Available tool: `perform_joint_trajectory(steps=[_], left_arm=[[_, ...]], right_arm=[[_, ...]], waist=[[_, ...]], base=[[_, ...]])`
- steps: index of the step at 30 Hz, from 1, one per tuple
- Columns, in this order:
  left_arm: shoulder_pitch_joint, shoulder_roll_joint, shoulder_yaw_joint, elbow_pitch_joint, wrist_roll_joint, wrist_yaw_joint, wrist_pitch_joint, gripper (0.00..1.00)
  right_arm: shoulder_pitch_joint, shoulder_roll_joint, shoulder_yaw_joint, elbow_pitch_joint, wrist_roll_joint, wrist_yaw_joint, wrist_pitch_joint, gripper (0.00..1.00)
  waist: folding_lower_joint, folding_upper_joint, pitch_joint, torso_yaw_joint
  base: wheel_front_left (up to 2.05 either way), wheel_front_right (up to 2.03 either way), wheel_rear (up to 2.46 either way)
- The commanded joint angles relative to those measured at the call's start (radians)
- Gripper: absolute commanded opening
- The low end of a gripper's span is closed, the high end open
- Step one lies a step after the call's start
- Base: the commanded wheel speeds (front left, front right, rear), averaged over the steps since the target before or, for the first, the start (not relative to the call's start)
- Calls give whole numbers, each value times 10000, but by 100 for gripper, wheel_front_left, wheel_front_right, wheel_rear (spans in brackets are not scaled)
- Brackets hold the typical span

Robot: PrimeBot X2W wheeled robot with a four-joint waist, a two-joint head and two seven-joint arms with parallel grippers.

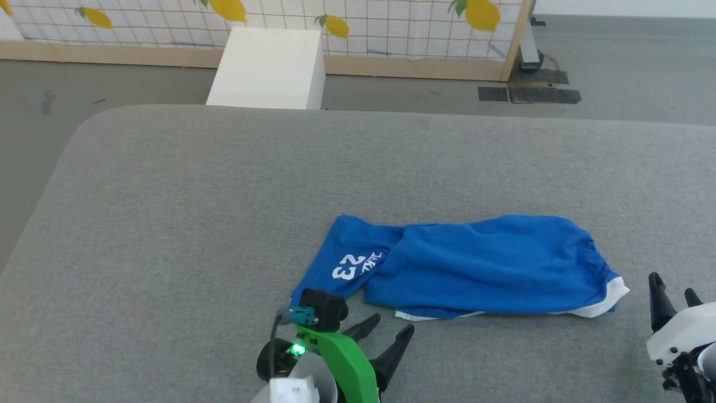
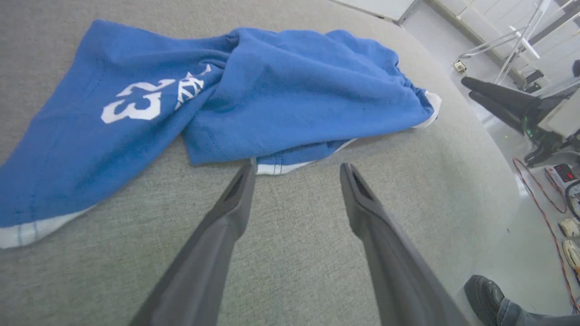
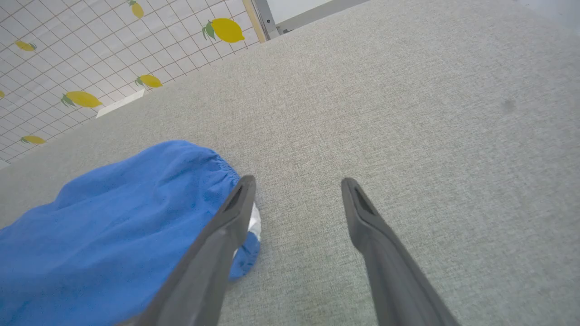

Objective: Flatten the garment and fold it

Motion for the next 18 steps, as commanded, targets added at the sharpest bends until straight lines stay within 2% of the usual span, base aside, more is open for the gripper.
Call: perform_joint_trajectory(steps=[1,3,6,12,13,14,15,16,18], left_arm=[[-324,67,-55,294,-38,-9,280,100],[-1079,-10,-184,1160,185,310,896,100],[-1584,-63,-184,1707,295,495,1105,100],[-1979,-149,-232,2340,147,476,1324,100],[-1985,-163,-242,2384,104,462,1337,87],[-1998,-175,-256,2420,78,451,1326,28],[-2006,-183,-264,2437,54,438,1303,19],[-2002,-194,-264,2463,-2,415,1284,0],[-1996,-179,-307,2512,-64,371,1347,0]], right_arm=[[-43,-7,78,-52,17,-13,-41,100],[-145,-7,253,6,89,-13,-111,100],[-191,-7,280,76,130,-13,-202,100],[-219,-7,226,228,126,-13,-399,100],[-222,-7,219,248,120,-13,-423,100],[-226,-7,206,273,112,-13,-450,100],[-230,-7,192,293,107,-13,-471,100],[-239,-7,168,320,90,-13,-495,100],[-271,-7,148,383,55,-13,-525,100]], waist=[[0,0,211,-271],[0,0,464,-653],[0,0,676,-885],[0,0,894,-1155],[0,0,905,-1166],[0,0,917,-1168],[0,0,925,-1160],[0,0,926,-1138],[0,0,899,-1051]], base=[[0,0,0],[0,0,0],[0,0,0],[0,0,0],[0,0,0],[0,0,0],[0,0,0],[0,0,0],[0,0,0]])
